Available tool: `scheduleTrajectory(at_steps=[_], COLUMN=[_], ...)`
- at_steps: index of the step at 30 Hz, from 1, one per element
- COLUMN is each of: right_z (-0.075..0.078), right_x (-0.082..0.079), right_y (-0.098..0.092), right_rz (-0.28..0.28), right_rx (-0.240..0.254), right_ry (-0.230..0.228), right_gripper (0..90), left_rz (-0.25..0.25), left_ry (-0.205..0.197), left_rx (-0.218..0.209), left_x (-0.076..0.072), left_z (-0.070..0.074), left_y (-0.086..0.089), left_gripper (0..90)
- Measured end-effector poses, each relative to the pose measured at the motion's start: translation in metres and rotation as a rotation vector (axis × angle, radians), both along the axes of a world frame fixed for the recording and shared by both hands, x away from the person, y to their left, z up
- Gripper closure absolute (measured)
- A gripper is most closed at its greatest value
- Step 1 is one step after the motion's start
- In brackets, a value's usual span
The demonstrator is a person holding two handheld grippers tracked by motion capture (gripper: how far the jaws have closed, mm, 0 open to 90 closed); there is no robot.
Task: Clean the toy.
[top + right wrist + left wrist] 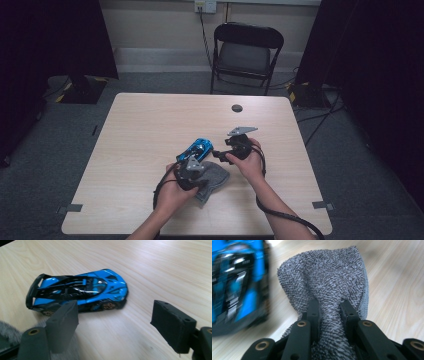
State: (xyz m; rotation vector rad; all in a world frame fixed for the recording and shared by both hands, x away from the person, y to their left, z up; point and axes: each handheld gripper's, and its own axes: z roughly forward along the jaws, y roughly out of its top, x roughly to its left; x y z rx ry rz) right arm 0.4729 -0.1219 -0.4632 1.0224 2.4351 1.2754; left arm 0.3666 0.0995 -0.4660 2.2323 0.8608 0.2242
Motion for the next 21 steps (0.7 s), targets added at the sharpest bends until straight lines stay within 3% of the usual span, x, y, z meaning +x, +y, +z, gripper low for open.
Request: scheduleTrajectory(at_steps=[6, 10, 14, 21], right_z=[-0.001, 0.000, -0.002, -0.004], right_x=[0.007, 0.010, 0.013, 0.017], right_y=[0.025, 0.044, 0.064, 0.080], right_rz=[0.060, 0.112, 0.151, 0.190], right_rx=[0.001, -0.003, -0.046, -0.074], right_ry=[0.010, 0.011, 0.013, -0.002], right_gripper=[18.0, 17.4, 18.2, 19.3], left_rz=[0.021, 0.031, 0.049, 0.063], left_ry=[0.023, 0.029, 0.030, 0.052], left_rx=[-0.016, -0.045, -0.070, -0.085], left_x=[-0.009, -0.014, -0.016, -0.021], left_z=[0.002, 0.001, 0.004, 0.003], left_y=[0.026, 0.032, 0.039, 0.048], left_gripper=[73.7, 73.5, 73.5, 73.3])
